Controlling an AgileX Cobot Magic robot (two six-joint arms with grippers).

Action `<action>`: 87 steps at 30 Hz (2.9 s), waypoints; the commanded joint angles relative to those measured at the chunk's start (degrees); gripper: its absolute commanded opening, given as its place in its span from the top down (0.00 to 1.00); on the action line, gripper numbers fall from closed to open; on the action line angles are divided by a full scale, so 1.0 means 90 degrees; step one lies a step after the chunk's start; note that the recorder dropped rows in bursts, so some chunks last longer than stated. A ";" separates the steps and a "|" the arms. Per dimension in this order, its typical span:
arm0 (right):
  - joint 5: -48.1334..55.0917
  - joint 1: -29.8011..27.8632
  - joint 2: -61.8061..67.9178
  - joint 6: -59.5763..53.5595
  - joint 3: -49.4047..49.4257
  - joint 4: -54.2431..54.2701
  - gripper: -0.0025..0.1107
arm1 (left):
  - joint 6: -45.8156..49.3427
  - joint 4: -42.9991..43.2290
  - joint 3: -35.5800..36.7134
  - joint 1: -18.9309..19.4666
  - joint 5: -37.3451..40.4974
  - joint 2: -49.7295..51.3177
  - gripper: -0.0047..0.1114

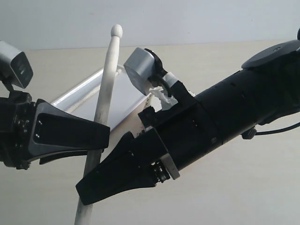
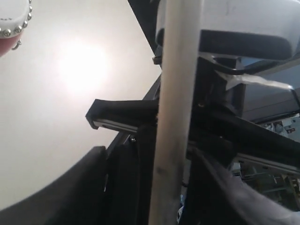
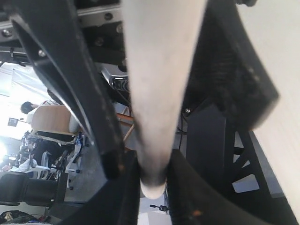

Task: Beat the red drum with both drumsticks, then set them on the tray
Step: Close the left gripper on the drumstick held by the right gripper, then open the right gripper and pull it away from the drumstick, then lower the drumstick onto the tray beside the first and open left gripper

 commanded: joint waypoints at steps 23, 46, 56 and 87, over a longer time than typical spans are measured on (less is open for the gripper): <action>0.0030 0.0015 0.0017 -0.0054 0.0011 0.0126 0.88 | 0.0107 -0.0215 0.0042 -0.0045 0.0220 0.0445 0.96; -0.0936 -0.0007 -0.0704 0.1200 0.0011 -0.1107 0.39 | -0.2472 0.4660 -0.2185 0.0575 -0.1961 0.0569 0.96; -0.2994 -0.0007 -0.2651 0.3012 -0.0011 -0.3123 0.39 | -0.3875 0.7070 -0.3148 0.0575 -0.1676 0.1923 0.96; -0.2873 -0.0007 -0.4107 0.7847 -0.0502 -0.9188 0.43 | -0.4944 0.8787 -0.6699 0.0156 -0.0599 0.5129 0.96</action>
